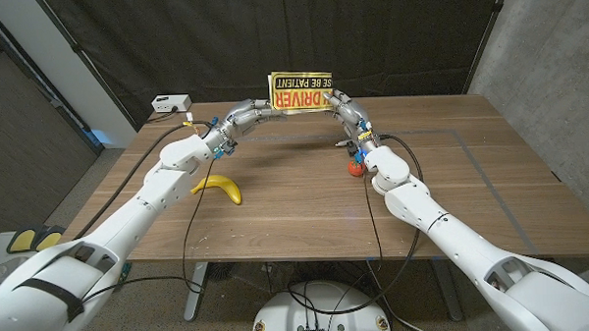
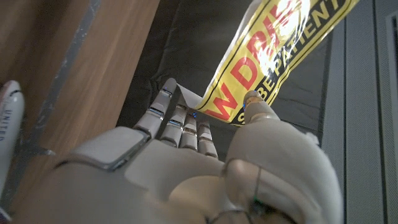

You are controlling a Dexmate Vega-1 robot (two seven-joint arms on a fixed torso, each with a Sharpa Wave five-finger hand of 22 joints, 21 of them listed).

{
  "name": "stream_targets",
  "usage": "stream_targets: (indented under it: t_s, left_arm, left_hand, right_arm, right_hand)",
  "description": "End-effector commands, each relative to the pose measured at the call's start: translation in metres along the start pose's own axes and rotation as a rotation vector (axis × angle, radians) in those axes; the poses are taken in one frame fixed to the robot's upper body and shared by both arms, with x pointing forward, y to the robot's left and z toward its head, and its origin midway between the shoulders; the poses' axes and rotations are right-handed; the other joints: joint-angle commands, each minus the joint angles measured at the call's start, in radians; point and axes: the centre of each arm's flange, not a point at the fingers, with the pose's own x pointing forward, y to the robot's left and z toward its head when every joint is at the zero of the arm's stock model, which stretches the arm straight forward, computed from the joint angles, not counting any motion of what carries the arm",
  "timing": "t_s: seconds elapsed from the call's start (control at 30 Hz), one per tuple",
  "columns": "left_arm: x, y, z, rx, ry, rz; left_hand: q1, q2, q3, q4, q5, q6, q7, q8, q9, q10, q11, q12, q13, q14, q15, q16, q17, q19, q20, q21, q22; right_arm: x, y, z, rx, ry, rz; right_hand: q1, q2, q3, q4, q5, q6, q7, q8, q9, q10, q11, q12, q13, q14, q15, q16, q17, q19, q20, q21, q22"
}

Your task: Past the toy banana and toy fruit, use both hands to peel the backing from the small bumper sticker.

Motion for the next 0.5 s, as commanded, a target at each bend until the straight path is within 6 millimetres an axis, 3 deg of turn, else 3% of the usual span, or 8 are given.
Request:
stream_targets:
  t_s: [0.03,0.17,0.23,0.4,0.43,0.5]
  left_arm:
    - [-0.0040,-0.0015,-0.0073,-0.085,-0.063,0.037]
    - [-0.0048,-0.0025,-0.0097,-0.122,-0.094,0.090]
    - [-0.0061,-0.0025,-0.0108,-0.139,-0.109,0.121]
    - [-0.0073,-0.0026,-0.0122,-0.153,-0.112,0.157]
    - [-0.0073,-0.0026,-0.0123,-0.152,-0.111,0.156]
    - [-0.0067,-0.0031,-0.0124,-0.156,-0.112,0.163]
  left_hand:
    - [0.020,-0.003,0.009,-0.005,0.019,0.095,0.091,0.056,0.021,-0.001,0.012,0.011,0.007,0.006,-0.070,-0.014,-0.007,-0.001,-0.004,0.014,0.004]
    - [0.024,-0.012,0.014,-0.004,0.034,0.105,0.095,0.063,0.037,-0.003,0.003,0.017,0.011,0.017,-0.067,-0.025,-0.016,0.004,-0.010,0.026,0.005]
    - [0.019,-0.023,0.016,-0.001,0.049,0.117,0.090,0.071,0.052,-0.001,-0.006,0.022,0.014,0.026,-0.073,-0.036,-0.025,0.009,-0.014,0.037,0.006]
    - [0.019,-0.032,0.022,-0.001,0.073,0.128,0.096,0.080,0.074,0.003,-0.011,0.030,0.018,0.039,-0.078,-0.051,-0.037,0.023,-0.023,0.056,0.006]
    - [0.018,-0.033,0.021,0.000,0.075,0.126,0.096,0.080,0.076,0.003,-0.011,0.031,0.018,0.040,-0.078,-0.051,-0.037,0.025,-0.022,0.058,0.006]
    - [0.017,-0.033,0.021,0.001,0.078,0.126,0.095,0.080,0.079,0.003,-0.013,0.031,0.018,0.042,-0.080,-0.052,-0.037,0.027,-0.023,0.061,0.006]
  right_arm:
    - [-0.0148,-0.0036,-0.0143,-0.187,0.206,-0.133]
    - [-0.0186,-0.0025,-0.0170,-0.157,0.136,-0.162]
    - [-0.0209,-0.0013,-0.0162,-0.179,0.099,-0.180]
    - [-0.0237,0.0002,-0.0131,-0.194,0.013,-0.152]
    - [-0.0239,0.0004,-0.0126,-0.197,0.003,-0.142]
    - [-0.0242,0.0006,-0.0123,-0.191,-0.017,-0.117]
  right_hand:
    - [-0.014,0.005,-0.013,0.002,0.003,-0.047,0.011,0.010,0.002,-0.067,0.014,0.001,0.004,-0.066,0.022,-0.028,0.000,-0.062,-0.009,-0.023,0.000]
    - [-0.019,0.009,-0.016,0.004,0.003,-0.028,-0.002,0.022,0.003,-0.061,0.024,0.012,0.004,-0.059,0.024,-0.025,0.000,-0.063,-0.008,-0.024,-0.001]
    - [-0.007,0.019,-0.012,-0.008,0.007,0.042,-0.008,0.046,0.003,-0.004,0.012,0.042,0.004,-0.012,0.006,-0.008,-0.002,-0.028,-0.013,-0.010,-0.001]
    - [-0.001,0.016,-0.018,-0.019,0.004,0.177,-0.028,0.075,0.004,0.118,-0.015,0.093,0.004,0.108,-0.039,0.039,-0.002,0.064,-0.023,0.027,0.000]
    - [-0.006,0.014,-0.023,-0.017,0.002,0.205,-0.037,0.080,0.004,0.145,-0.017,0.102,0.003,0.143,-0.047,0.052,-0.002,0.079,-0.022,0.034,0.000]
    - [-0.014,0.007,-0.030,-0.015,-0.001,0.225,-0.040,0.083,0.004,0.163,-0.021,0.108,0.002,0.153,-0.050,0.056,-0.002,0.083,-0.020,0.036,0.000]
